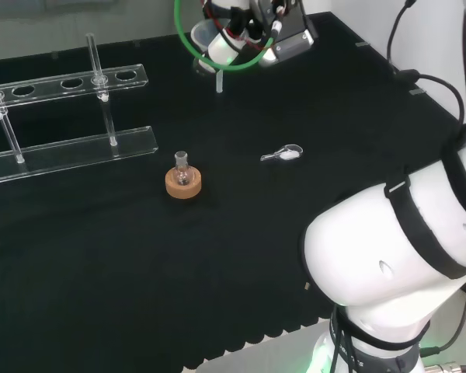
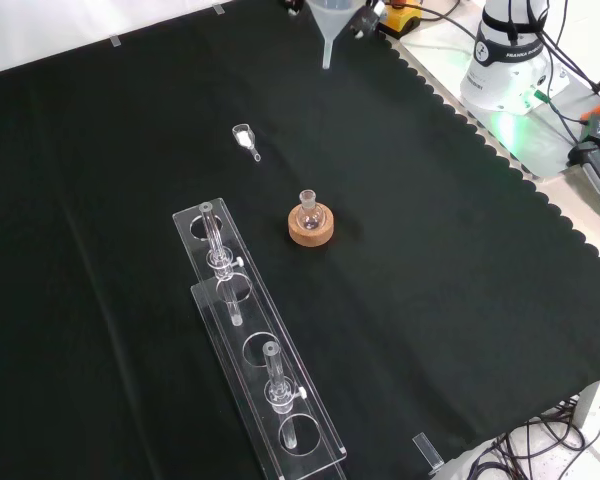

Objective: Place the funnel on the round-bottom flask.

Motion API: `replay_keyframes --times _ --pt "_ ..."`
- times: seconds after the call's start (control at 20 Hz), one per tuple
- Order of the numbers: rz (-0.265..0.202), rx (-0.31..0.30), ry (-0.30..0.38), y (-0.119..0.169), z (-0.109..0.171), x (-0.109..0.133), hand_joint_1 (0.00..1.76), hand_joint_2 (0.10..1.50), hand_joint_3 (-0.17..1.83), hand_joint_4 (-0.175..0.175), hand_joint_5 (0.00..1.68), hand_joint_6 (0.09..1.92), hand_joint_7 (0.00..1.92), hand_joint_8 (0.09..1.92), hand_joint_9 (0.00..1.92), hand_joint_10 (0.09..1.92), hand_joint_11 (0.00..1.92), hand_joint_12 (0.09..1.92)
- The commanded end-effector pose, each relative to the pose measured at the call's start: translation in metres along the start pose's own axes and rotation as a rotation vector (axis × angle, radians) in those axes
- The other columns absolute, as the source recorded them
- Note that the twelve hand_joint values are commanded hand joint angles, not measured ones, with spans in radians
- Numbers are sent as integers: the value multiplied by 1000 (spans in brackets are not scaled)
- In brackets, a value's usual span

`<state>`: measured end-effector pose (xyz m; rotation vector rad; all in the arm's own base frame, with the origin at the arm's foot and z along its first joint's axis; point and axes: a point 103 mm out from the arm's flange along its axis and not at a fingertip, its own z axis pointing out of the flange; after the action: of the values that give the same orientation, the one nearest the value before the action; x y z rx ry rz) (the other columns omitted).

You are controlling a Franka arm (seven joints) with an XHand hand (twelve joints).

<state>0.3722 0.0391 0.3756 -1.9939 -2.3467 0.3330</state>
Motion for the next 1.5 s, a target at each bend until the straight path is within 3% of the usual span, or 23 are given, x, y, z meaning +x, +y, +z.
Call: replay_keyframes --times 0.05,0.5,0.7,0.85,1.2,1.5 --pt "-15 18 15 27 32 30 923 623 908 -175 698 1628 1061 1655 1490 1434 1906 1309" --pt "-56 30 57 54 63 52 929 625 916 -175 700 1633 1058 1656 1486 1432 1908 1309" --pt "-88 58 52 70 86 64 932 625 918 -175 702 1635 1058 1656 1485 1432 1909 1309" --pt "-128 45 69 88 98 70 933 626 920 -175 703 1638 1058 1657 1486 1432 1909 1309" --pt "-163 57 61 110 110 68 933 627 926 -175 706 1652 1060 1660 1485 1433 1910 1310" --pt "-141 88 79 118 128 45 933 626 929 -175 706 1659 1062 1661 1485 1434 1911 1312"
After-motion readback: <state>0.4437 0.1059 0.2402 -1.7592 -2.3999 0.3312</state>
